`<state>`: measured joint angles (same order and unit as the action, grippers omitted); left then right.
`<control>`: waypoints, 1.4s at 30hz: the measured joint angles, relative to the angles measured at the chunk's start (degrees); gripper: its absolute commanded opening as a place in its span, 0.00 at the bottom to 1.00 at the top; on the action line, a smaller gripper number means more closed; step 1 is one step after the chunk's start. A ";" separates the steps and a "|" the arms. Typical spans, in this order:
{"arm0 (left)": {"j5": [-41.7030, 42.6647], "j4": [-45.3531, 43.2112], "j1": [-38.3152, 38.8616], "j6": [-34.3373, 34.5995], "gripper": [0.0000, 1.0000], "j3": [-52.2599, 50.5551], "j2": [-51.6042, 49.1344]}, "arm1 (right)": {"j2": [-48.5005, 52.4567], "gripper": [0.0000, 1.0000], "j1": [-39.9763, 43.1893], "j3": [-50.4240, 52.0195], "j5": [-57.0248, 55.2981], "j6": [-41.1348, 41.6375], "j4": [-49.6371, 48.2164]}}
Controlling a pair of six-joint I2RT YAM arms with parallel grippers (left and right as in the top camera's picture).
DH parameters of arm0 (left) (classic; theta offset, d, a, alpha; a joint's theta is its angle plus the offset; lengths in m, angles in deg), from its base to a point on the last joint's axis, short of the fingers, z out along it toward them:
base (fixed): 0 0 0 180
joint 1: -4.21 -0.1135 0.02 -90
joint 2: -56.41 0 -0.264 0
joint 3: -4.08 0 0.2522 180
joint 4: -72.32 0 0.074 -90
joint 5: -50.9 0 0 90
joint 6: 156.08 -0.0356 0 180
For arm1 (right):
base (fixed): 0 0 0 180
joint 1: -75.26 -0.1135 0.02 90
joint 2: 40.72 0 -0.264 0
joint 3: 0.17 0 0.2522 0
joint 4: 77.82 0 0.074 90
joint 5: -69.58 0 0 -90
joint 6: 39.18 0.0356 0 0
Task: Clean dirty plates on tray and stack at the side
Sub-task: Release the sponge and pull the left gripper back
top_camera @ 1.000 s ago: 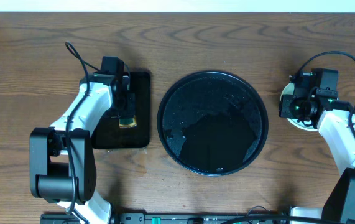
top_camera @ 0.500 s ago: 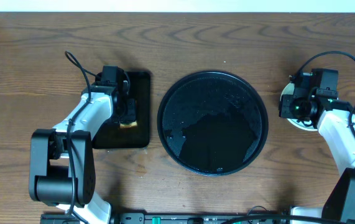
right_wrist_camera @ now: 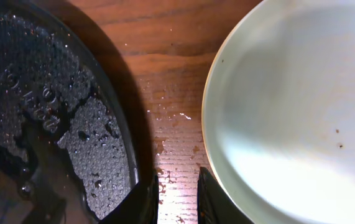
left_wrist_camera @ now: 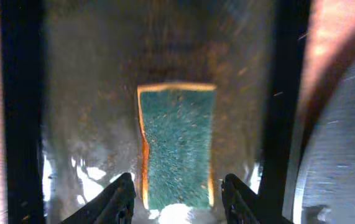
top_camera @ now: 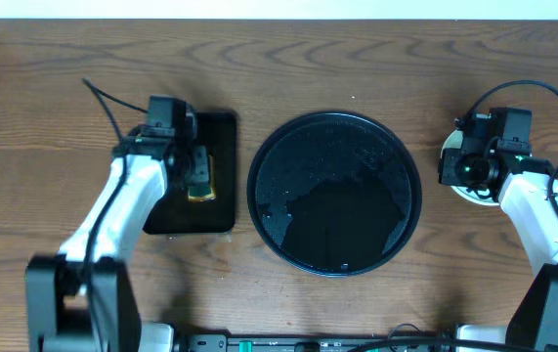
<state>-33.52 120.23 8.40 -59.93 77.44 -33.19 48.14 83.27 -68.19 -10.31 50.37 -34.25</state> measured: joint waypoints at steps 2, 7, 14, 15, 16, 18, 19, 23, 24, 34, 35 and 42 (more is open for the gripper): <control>0.02 0.20 0.00 0.02 0.49 0.09 2.49 | -0.02 0.21 -0.02 0.00 0.00 0.00 -0.17; 0.02 1.25 0.00 -0.04 0.51 0.13 6.34 | -2.19 0.26 0.00 0.00 0.42 -0.02 -0.26; 0.02 8.55 0.00 -0.42 0.72 0.48 7.28 | -8.98 0.90 -0.02 -0.07 2.97 -0.57 3.48; 0.02 10.67 0.00 -0.57 0.76 0.57 7.28 | -9.84 0.99 -0.02 -0.07 2.80 -0.20 4.83; 0.02 12.70 0.00 -0.44 0.77 0.68 7.28 | -10.69 0.99 -0.02 -0.07 2.47 -0.04 6.19; 0.04 16.79 0.00 -0.26 0.77 0.85 7.28 | -12.46 0.99 -0.02 -0.07 1.86 0.09 8.74; 0.04 18.69 0.00 -0.24 0.77 0.90 7.30 | -13.33 0.99 -0.04 -0.07 1.70 0.17 9.81; 0.13 23.50 0.00 -0.22 0.78 0.92 8.35 | -18.14 0.99 -0.04 -0.09 0.90 0.37 14.32; 0.48 23.93 0.00 -0.24 0.78 0.92 9.20 | -19.63 0.99 -0.04 -0.09 0.57 0.42 15.10; 2.62 17.92 0.02 -1.92 0.79 -4.33 34.75 | -40.22 0.99 -0.04 4.66 -2.08 0.42 16.24; 2.69 16.61 0.02 -1.92 0.79 -6.14 38.62 | -42.71 0.99 -0.04 6.14 -2.14 0.42 15.85; 3.06 14.64 0.02 -1.90 0.79 -13.57 59.80 | -51.67 0.99 -0.04 11.63 -2.23 0.39 15.43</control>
<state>-30.46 134.88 8.42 -61.83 63.87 26.61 -3.53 83.23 -56.57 -12.54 50.77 -18.82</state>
